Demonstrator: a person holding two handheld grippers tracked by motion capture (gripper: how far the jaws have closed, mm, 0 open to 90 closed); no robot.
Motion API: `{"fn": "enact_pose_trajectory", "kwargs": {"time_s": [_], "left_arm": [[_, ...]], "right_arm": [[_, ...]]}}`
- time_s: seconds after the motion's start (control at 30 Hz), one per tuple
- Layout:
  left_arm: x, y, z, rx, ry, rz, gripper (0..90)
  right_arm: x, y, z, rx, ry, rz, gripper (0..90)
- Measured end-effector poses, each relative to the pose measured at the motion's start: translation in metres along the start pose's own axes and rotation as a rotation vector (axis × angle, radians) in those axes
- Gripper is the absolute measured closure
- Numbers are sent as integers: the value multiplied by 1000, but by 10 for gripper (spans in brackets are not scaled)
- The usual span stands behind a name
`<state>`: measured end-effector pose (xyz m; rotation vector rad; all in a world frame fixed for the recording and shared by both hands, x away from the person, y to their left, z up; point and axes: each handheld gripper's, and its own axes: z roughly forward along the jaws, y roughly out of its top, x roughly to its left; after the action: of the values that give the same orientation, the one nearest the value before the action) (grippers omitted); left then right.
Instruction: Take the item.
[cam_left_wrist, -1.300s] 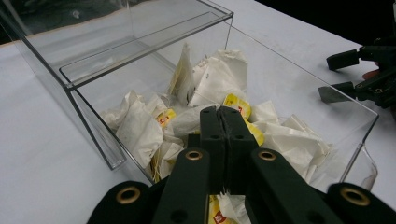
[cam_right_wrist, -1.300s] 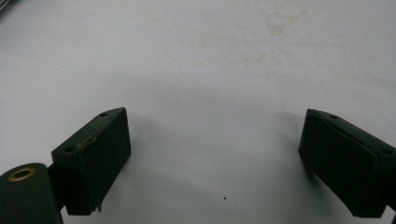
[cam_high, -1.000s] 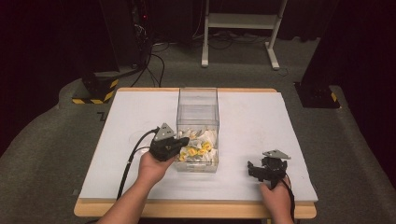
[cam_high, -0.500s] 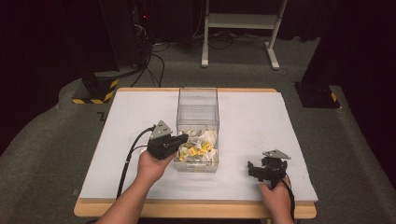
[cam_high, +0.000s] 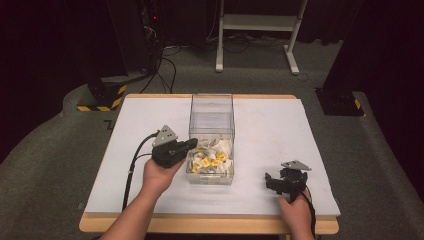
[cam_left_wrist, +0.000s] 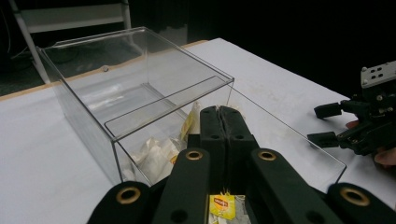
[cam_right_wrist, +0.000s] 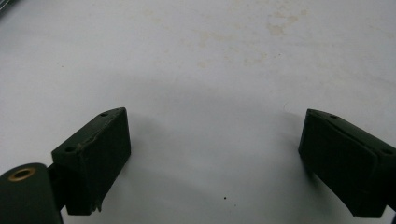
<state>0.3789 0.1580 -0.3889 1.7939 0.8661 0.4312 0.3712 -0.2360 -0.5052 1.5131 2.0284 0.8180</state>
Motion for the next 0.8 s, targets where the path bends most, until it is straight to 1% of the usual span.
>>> {"fn": "enact_pose_trajectory", "kwargs": {"time_s": [0.4,0.53,0.63,0.8], "left_arm": [[9,2,-11,-20,23,-2,889],[12,2,-14,-26,31,-11,889],[14,2,-17,-25,39,-5,889],[19,1,-22,-35,49,-17,889]], "right_arm": [[0,0,0,0,0,0,91],[0,0,0,0,-1,0,92],[0,0,0,0,-1,0,92],[0,0,0,0,0,0,92]]}}
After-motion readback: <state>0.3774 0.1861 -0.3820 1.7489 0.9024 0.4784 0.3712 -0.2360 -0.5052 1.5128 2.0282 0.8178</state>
